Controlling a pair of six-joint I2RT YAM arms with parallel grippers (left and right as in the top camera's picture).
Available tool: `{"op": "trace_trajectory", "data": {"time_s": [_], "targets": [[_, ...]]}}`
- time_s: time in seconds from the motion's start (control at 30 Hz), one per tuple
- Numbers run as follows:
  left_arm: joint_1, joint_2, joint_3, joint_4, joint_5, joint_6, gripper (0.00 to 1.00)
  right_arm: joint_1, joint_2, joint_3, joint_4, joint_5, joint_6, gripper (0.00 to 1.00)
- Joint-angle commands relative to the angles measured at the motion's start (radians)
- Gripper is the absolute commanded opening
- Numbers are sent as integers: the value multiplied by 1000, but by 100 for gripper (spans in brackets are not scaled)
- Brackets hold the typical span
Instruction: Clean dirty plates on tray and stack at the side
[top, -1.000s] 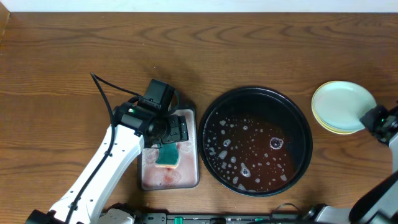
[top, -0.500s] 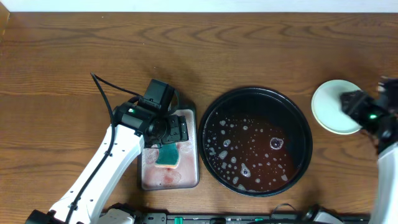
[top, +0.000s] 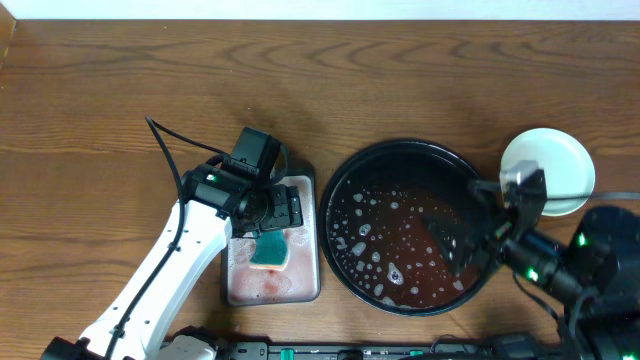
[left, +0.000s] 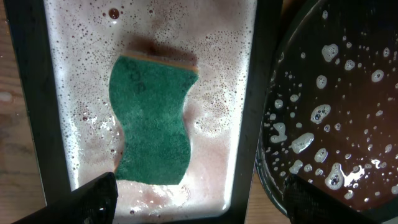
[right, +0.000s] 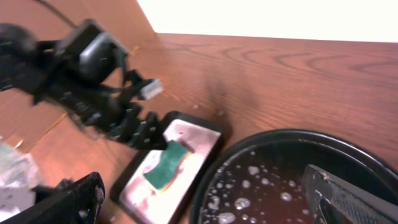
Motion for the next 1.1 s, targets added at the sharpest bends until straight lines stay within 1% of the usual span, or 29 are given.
{"op": "trace_trajectory", "data": {"time_s": [0.0,0.1,0.23,0.33,0.5,0.57,0.6,0.77,0.9,1.07], "targets": [[4,-2,16,0,-5,9,85,29,-37,13,-28,9,-5,99],[4,-2,16,0,-5,9,86,30,-40,13,-33,139,-42,99],[4,-2,16,0,-5,9,85,31,-45,-3,-6,307,-42,99],[4,-2,16,0,-5,9,85,21,-73,-37,30,372,-42,99],[4,-2,16,0,-5,9,85,11,-206,-170,59,413,-42,99],[4,-2,16,0,-5,9,86,11,-332,-346,205,457,-42,99],[4,-2,16,0,-5,9,85,11,-369,-403,257,457,-42,99],[4,-2,16,0,-5,9,85,11,-530,-636,447,456,-23,99],[4,-2,16,0,-5,9,85,11,-646,-779,559,457,-23,99],[4,-2,16,0,-5,9,86,12,-646,-916,713,460,-22,99]]}}
